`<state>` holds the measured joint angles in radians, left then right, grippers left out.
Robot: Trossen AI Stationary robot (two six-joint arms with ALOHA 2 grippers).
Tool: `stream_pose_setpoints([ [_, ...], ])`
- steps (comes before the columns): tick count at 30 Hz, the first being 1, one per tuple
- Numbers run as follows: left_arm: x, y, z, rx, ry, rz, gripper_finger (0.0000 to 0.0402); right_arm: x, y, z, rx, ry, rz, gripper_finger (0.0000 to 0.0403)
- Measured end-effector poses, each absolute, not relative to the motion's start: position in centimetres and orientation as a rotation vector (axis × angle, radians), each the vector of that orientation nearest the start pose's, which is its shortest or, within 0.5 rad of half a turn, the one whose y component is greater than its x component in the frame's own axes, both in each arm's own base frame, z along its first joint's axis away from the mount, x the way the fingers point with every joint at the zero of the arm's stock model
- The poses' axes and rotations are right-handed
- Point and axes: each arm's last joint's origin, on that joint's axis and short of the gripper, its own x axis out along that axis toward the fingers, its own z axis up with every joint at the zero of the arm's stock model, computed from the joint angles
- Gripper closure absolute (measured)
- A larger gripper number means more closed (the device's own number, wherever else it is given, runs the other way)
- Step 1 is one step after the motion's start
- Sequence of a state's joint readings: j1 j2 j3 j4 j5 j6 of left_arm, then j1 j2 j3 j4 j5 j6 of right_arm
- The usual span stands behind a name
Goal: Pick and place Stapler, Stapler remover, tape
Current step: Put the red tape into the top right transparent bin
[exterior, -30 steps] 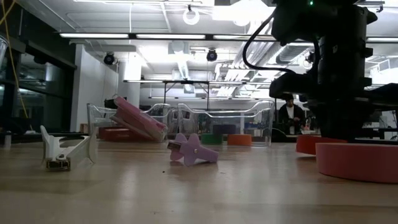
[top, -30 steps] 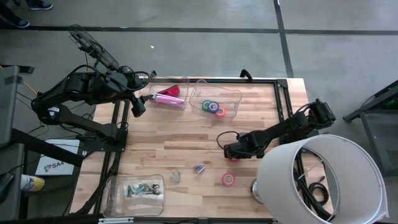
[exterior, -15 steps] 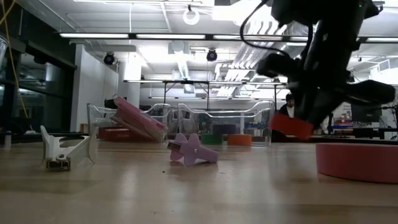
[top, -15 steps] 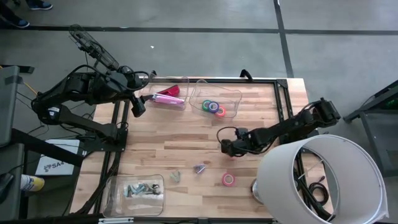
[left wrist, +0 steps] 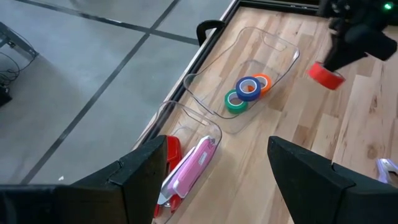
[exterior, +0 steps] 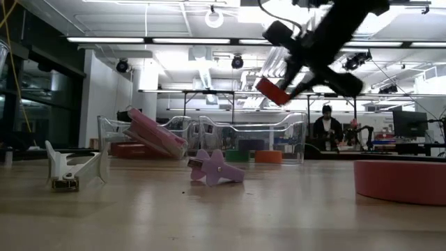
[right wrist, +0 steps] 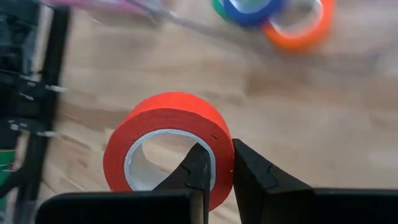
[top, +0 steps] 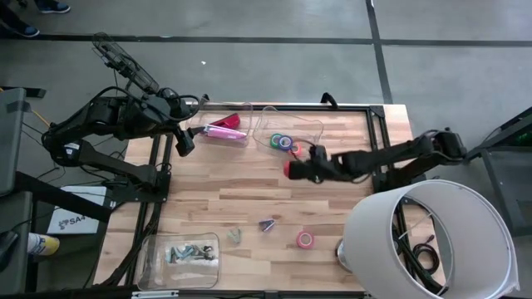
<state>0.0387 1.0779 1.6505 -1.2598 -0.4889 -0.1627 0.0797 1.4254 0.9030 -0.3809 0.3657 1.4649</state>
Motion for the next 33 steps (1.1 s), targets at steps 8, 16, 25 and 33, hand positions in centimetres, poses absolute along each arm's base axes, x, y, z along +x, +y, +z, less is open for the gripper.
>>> stream_pose_setpoints([
  [8,14.0,1.9,46.0,-0.002,0.632,0.561,0.0128,30.7,-3.8,26.0,0.973,0.481,-0.863,0.0369],
  [16,14.0,1.9,46.0,0.004,0.63,0.575,0.0128,31.4,-8.6,26.4,0.918,0.617,-1.028,0.0369],
  [25,14.0,1.9,46.0,0.004,0.63,0.576,0.0128,32.0,-12.9,24.5,0.894,0.724,-1.065,0.0369],
  [33,13.9,1.9,46.0,-0.013,0.633,0.585,0.0128,31.4,-14.6,22.6,0.944,0.751,-1.223,0.0367],
])
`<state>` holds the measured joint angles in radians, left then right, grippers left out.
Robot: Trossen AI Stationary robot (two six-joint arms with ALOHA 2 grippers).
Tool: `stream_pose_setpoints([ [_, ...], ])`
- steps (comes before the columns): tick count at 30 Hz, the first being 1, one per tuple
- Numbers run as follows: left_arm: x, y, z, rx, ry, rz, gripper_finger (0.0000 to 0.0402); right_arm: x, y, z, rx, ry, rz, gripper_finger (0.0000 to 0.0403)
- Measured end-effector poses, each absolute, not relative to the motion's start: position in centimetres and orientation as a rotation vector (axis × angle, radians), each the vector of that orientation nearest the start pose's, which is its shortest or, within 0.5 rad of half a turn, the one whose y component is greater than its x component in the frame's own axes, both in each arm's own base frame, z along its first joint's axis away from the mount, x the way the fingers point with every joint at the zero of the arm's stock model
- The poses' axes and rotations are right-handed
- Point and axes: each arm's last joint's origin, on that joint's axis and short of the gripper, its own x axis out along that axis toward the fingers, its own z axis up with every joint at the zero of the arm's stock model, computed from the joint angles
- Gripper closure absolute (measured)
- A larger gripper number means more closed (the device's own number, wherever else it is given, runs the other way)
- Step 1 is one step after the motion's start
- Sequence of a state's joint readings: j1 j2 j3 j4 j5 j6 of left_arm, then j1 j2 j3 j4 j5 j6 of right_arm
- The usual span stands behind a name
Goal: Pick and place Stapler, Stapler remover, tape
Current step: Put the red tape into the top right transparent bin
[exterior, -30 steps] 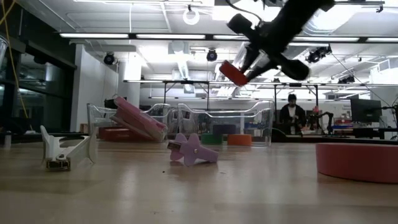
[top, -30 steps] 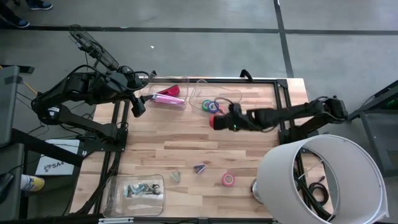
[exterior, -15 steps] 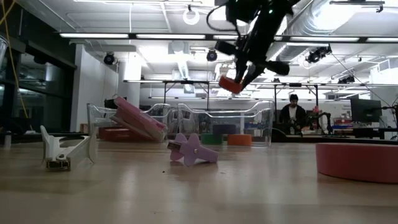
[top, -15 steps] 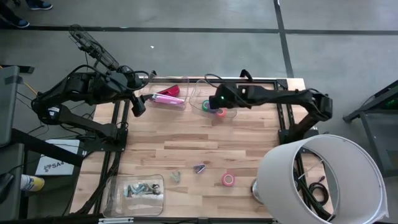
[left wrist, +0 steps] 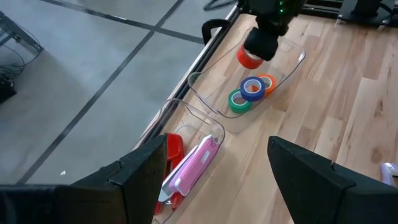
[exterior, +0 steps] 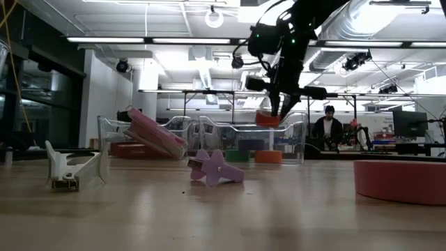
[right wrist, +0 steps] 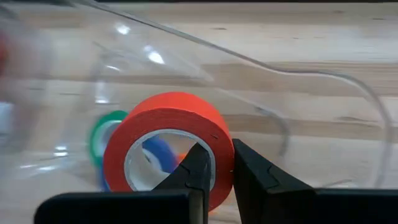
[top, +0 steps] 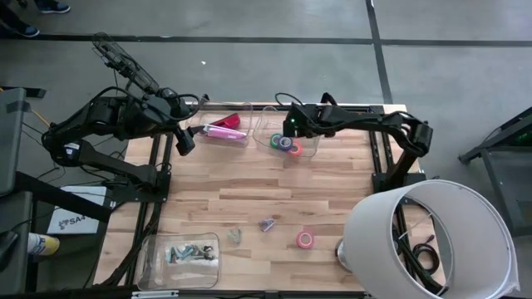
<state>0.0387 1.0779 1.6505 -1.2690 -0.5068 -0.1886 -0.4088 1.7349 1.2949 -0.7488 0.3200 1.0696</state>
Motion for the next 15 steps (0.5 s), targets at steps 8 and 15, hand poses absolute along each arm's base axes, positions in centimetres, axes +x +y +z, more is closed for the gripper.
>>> stream_pose_setpoints([
  [8,13.8,2.0,45.8,-0.021,0.643,0.598,0.0128,30.7,-14.7,21.7,0.878,0.831,-1.31,0.0369],
  [15,13.8,2.0,45.8,-0.024,0.642,0.599,0.0128,30.2,-15.2,21.6,0.882,0.85,-1.345,0.0369],
])
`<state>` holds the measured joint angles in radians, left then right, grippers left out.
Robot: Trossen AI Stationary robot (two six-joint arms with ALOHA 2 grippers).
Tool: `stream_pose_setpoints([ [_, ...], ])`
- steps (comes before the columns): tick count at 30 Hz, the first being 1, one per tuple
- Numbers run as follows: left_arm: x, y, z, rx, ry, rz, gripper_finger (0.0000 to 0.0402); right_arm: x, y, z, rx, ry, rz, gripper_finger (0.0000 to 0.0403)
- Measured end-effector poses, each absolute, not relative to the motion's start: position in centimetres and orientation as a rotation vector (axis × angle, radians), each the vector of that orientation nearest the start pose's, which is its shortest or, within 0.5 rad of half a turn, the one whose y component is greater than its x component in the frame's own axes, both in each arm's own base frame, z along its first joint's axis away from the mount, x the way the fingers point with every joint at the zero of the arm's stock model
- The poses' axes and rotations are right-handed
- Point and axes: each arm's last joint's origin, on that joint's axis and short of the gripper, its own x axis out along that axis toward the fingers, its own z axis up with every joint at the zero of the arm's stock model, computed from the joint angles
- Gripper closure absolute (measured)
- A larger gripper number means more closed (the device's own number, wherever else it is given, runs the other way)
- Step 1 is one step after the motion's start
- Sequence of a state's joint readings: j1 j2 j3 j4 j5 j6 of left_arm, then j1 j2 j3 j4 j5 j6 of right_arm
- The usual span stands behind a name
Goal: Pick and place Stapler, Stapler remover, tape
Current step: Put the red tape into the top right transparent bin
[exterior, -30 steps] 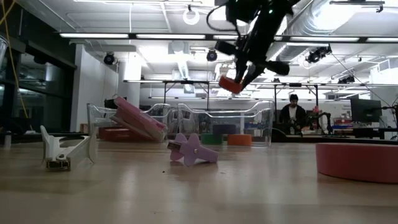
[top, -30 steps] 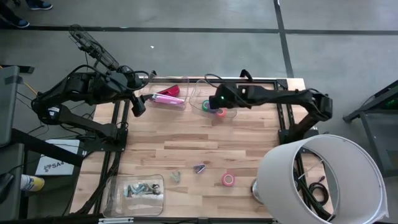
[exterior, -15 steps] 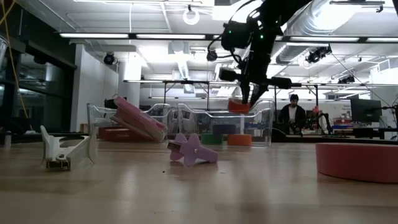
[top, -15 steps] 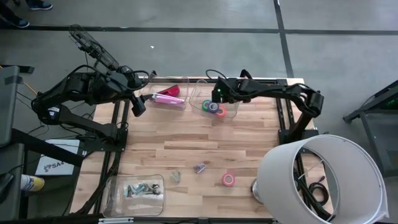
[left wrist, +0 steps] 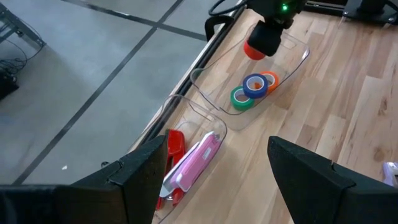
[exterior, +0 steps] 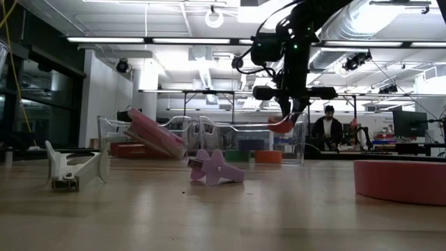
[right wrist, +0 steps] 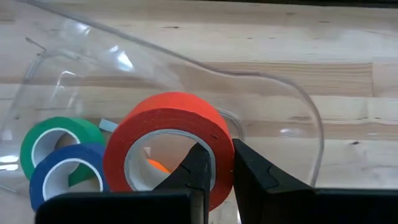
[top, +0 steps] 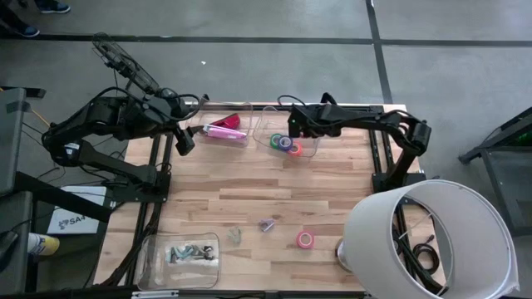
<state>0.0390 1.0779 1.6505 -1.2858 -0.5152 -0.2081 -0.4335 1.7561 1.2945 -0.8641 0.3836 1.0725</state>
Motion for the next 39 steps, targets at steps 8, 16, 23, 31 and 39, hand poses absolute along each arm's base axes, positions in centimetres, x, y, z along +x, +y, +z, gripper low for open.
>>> stream_pose_setpoints([
  [8,13.81,1.97,45.84,-0.024,0.642,0.6,0.0128,29.88,-15.63,21.54,0.919,0.855,-1.352,0.0353],
  [16,13.81,1.97,45.85,-0.024,0.642,0.6,0.0128,29.84,-15.56,21.5,0.944,0.86,-1.35,0.0356],
  [23,13.81,1.96,45.85,-0.025,0.642,0.599,0.0128,29.89,-15.53,21.49,0.96,0.862,-1.339,0.035],
  [31,13.81,1.97,45.84,-0.028,0.641,0.6,0.0128,30.04,-15.49,21.49,0.989,0.863,-1.311,0.034],
  [39,13.81,1.96,45.84,-0.028,0.641,0.599,0.0128,30.03,-15.47,21.49,1.001,0.855,-1.319,0.0327],
])
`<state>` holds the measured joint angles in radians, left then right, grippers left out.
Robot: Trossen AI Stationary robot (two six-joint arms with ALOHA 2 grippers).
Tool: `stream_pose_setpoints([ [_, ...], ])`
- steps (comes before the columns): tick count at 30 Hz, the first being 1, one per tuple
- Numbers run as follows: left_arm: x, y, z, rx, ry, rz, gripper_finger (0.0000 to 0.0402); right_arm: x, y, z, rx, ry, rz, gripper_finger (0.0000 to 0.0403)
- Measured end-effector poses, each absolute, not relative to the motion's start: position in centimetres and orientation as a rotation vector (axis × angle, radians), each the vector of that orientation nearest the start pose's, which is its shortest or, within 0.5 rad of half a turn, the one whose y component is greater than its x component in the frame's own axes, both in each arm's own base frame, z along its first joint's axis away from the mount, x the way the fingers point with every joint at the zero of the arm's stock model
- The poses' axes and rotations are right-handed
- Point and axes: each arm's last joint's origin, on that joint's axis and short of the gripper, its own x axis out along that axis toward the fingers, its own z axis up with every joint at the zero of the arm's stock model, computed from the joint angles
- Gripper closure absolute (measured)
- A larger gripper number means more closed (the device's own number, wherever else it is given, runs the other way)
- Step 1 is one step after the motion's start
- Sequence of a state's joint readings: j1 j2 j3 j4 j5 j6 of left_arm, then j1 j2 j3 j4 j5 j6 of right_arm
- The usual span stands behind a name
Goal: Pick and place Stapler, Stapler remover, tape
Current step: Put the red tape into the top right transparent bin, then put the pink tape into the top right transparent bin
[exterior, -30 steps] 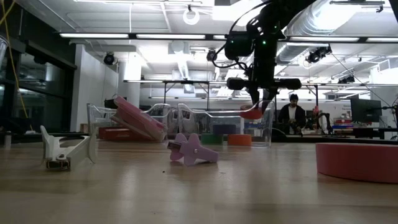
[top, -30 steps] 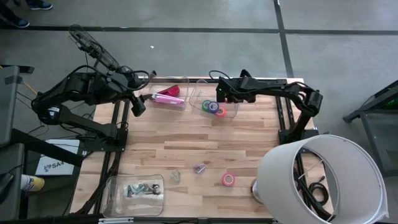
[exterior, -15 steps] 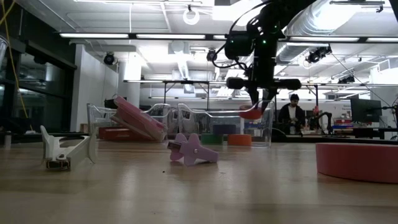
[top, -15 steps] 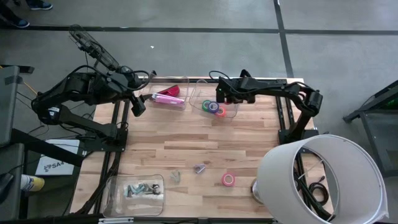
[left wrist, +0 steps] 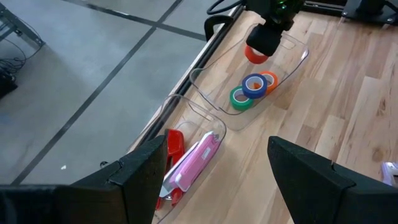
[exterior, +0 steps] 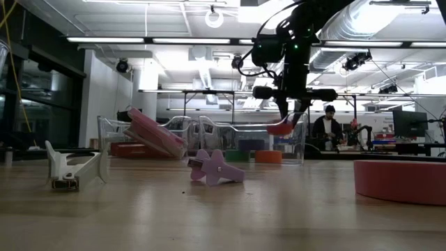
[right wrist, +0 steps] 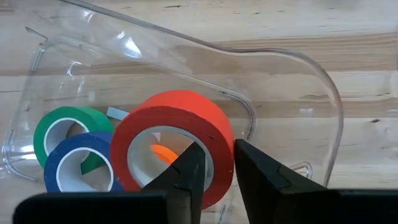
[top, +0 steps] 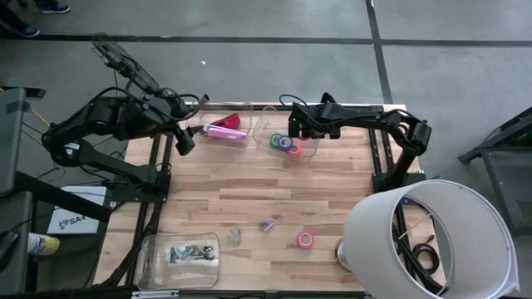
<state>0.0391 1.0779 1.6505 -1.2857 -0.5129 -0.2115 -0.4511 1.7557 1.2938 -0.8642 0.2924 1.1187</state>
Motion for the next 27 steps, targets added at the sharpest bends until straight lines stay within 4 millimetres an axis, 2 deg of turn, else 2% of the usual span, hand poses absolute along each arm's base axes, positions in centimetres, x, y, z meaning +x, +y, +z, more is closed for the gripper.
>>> stream_pose_setpoints([
  [14,13.82,1.95,45.84,-0.028,0.641,0.597,0.0128,30.03,-15.46,21.51,1.006,0.855,-1.316,0.0277],
  [22,13.8,1.95,45.82,-0.028,0.644,0.597,0.0128,30.02,-15.43,21.57,0.993,0.872,-1.294,0.0272],
  [27,13.71,1.95,45.72,-0.024,0.658,0.598,0.0128,29.88,-15.28,22.39,0.985,0.833,-1.286,0.0273],
])
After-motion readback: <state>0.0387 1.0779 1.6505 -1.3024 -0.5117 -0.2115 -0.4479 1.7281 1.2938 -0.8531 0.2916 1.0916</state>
